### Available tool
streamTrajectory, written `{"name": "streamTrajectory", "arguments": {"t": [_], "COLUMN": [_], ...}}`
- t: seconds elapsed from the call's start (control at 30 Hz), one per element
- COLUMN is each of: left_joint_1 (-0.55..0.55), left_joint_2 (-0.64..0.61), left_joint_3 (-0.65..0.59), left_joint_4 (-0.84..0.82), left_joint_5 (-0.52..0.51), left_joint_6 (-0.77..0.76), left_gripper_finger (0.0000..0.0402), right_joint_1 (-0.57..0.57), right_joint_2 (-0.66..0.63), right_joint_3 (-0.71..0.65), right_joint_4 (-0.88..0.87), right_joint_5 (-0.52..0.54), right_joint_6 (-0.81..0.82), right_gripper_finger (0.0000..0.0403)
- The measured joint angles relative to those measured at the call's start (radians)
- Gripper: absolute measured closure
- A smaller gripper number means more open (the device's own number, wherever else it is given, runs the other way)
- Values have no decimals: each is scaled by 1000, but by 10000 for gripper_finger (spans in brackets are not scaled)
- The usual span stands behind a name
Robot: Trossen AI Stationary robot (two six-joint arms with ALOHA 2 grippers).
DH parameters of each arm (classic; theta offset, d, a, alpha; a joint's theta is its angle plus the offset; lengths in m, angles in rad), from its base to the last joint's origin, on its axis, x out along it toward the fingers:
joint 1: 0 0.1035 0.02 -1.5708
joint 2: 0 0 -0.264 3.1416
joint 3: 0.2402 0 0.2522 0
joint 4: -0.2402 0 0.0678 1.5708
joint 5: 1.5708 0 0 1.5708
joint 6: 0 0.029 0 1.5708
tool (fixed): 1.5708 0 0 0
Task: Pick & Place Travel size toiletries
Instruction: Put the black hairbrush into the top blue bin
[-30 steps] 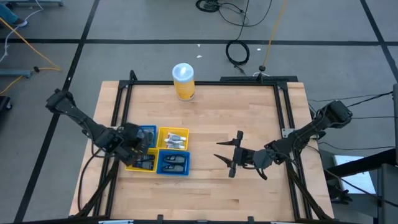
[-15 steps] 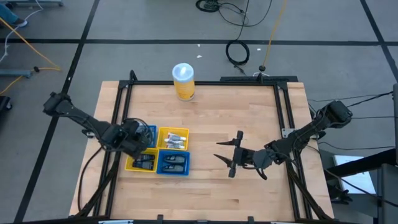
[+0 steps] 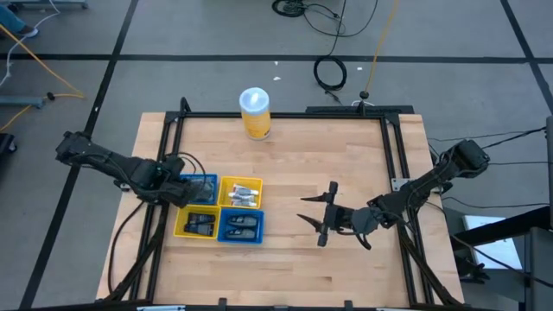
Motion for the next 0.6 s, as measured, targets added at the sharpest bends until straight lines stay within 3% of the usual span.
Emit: {"name": "streamTrajectory", "arguments": {"t": [0.17, 0.27, 0.4, 0.47, 0.6], "left_joint_1": [3, 12, 63, 90, 157], "left_joint_2": [-1, 14, 76, 104, 180], "left_joint_3": [-40, -102, -140, -139, -139], "left_joint_4": [128, 253, 277, 286, 282], "left_joint_5": [-31, -25, -25, -26, -18], "left_joint_6": [68, 121, 132, 131, 151], "left_gripper_finger": [249, 303, 380, 394, 380], "right_joint_1": [0, 0, 0, 0, -6], "right_joint_2": [0, 0, 0, 0, 0], "right_joint_3": [0, 0, 0, -1, -1], "right_joint_4": [0, 0, 0, 7, 8], "right_joint_5": [0, 0, 0, 0, 0], "right_joint_6": [0, 0, 0, 0, 0], "right_gripper_finger": [197, 198, 199, 198, 198]}}
